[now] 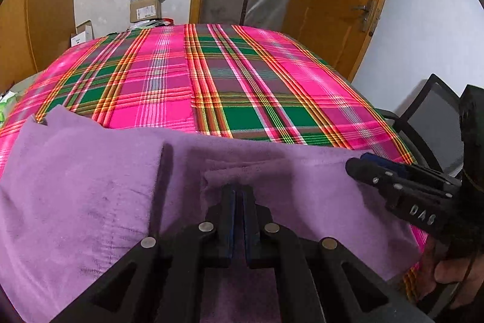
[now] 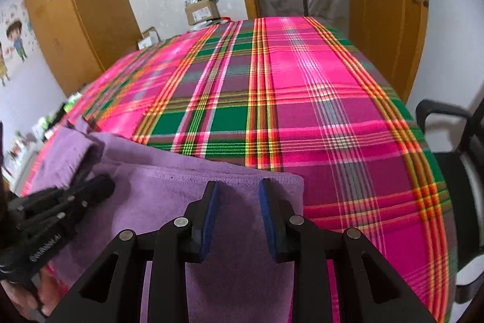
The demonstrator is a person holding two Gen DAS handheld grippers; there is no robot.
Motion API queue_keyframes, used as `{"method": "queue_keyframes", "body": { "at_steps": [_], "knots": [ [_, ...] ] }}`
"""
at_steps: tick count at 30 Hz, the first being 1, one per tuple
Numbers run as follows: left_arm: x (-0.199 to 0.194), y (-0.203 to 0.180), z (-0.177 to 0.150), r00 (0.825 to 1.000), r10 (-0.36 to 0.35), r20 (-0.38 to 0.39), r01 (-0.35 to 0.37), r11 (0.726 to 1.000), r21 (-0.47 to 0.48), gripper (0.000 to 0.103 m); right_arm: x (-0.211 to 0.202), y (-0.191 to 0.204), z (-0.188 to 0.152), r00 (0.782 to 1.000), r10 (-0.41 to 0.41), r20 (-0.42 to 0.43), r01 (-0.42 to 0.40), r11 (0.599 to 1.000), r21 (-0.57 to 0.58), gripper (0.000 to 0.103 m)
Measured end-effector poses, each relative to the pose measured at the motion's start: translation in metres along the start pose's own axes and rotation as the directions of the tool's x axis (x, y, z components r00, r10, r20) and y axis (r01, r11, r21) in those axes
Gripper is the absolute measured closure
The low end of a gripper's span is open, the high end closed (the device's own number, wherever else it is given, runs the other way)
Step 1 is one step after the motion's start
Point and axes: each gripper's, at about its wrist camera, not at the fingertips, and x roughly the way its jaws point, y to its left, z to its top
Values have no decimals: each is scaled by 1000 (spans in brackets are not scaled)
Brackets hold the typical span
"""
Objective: Fold clothes
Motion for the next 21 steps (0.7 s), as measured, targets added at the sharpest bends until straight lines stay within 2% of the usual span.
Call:
{"method": "queue_keyframes", "body": {
  "at_steps": [4, 7, 10, 14, 16, 19, 21],
  "knots": [
    [0, 3, 0, 1000, -22, 0, 22, 1000, -19, 99, 3, 8, 0, 999, -47, -4, 47, 998, -36, 73],
    [-1, 1, -1, 1000, -23, 0, 23, 1000, -20, 99, 4, 5, 0, 999, -38, -4, 38, 999, -30, 73],
    [-2, 1, -1, 1000, -27, 4, 27, 999, -21, 99, 1, -8, 1, 999, 39, 5, -39, 999, 16, 68],
    [-23, -1, -8, 999, -16, 35, 17, 1000, -18, 99, -25, -28, -17, 987, 158, 41, -162, 978, 131, 68],
    [-41, -9, -18, 996, -42, 75, 41, 999, 23, 99, -45, -26, -33, 984, 170, 61, -176, 978, 116, 69],
    [-52, -17, -34, 995, -64, 70, 60, 997, 58, 99, -69, -15, -57, 986, 157, 62, -160, 985, 62, 69],
    [-49, -17, -44, 997, -67, 45, 65, 996, 60, 99, -75, -12, -67, 992, 118, 50, -120, 992, 33, 75]
  ]
}}
